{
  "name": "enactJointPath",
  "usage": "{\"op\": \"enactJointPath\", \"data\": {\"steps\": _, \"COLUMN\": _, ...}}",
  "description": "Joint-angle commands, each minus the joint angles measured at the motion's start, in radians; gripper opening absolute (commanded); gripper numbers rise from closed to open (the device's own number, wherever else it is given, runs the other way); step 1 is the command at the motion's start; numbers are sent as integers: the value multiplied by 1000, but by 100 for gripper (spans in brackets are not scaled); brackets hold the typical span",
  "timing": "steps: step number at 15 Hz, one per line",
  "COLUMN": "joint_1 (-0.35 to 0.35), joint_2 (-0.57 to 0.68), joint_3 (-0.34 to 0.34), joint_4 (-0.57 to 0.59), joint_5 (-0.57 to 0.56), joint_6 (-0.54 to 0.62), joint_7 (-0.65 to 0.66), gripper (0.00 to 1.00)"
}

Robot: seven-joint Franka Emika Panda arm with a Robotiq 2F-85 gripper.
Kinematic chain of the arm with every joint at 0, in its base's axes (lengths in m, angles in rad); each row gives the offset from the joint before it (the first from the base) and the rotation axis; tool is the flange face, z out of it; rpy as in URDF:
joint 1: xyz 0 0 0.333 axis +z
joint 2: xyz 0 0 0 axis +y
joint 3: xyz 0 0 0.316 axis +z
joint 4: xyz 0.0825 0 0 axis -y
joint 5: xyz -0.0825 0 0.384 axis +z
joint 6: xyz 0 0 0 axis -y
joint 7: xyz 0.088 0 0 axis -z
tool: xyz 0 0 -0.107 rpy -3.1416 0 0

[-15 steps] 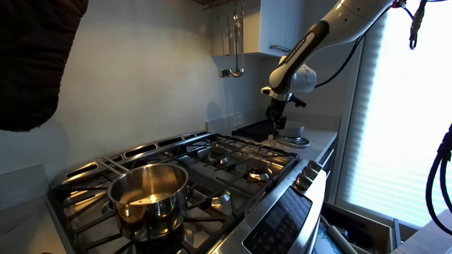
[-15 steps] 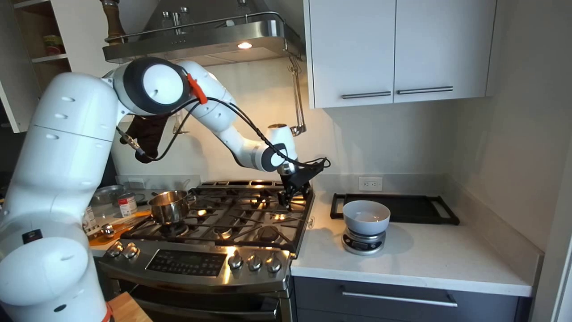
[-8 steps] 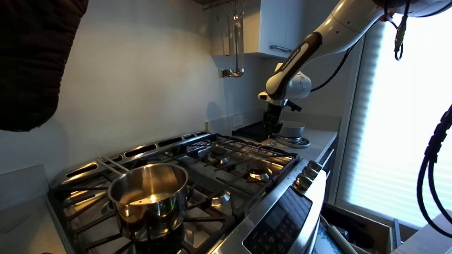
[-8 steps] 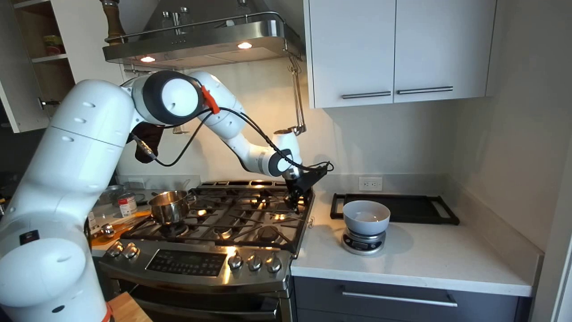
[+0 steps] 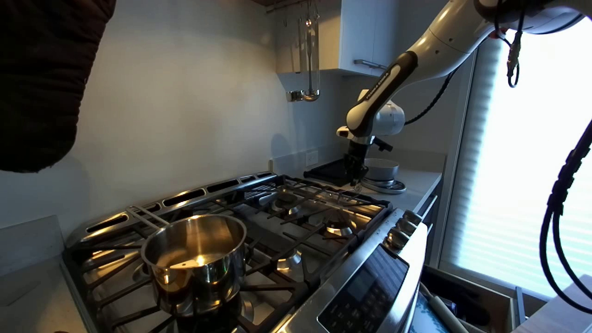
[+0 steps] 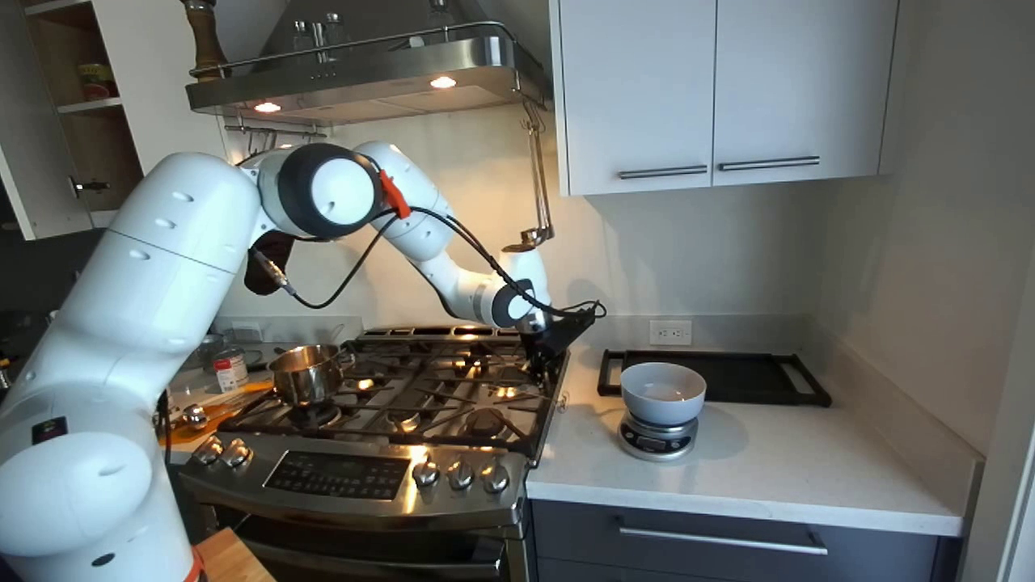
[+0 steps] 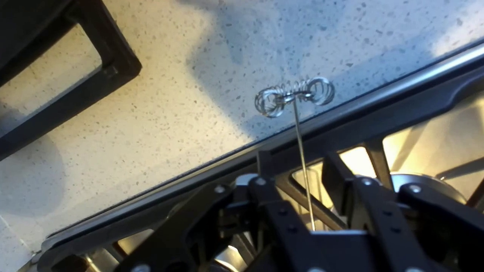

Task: Hang the masher on the hook above the stove.

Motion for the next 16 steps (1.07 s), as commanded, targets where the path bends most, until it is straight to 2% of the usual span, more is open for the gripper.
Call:
{"op": "enactJointPath", "data": {"steps": 1, "joint_1": -23, "joint_2": 29, "joint_3": 18, "joint_4": 35, "joint_5": -25, "joint_6": -45, "joint_7": -20, "gripper": 43}}
{"op": "enactJointPath", "data": {"steps": 3, "joint_1": -24, "joint_2": 37, "joint_3": 19, "joint_4": 42, "joint_5": -25, "joint_6": -55, "joint_7": -29, "gripper": 43}}
{"op": "enactJointPath", "data": {"steps": 5, "joint_1": -25, "joint_2": 43, "joint_3": 18, "joint_4": 47, "joint_5": -27, "joint_6": -65, "joint_7": -40, "gripper": 37}}
{"op": "enactJointPath", "data": {"steps": 8, "joint_1": -23, "joint_2": 54, "joint_3": 13, "joint_4": 52, "joint_5": -33, "joint_6": -67, "joint_7": -51, "gripper": 22}}
{"op": "enactJointPath", "data": {"steps": 11, "joint_1": -31, "joint_2": 67, "joint_3": 22, "joint_4": 58, "joint_5": -27, "joint_6": -49, "joint_7": -71, "gripper": 25}}
{"op": "enactJointPath", "data": {"steps": 15, "joint_1": -28, "joint_2": 84, "joint_3": 17, "joint_4": 79, "joint_5": -35, "joint_6": -42, "joint_7": -83, "gripper": 39}}
{"op": "enactJointPath", "data": {"steps": 16, "joint_1": -28, "joint_2": 87, "joint_3": 16, "joint_4": 81, "joint_5": -37, "joint_6": -37, "joint_7": -90, "gripper": 36}}
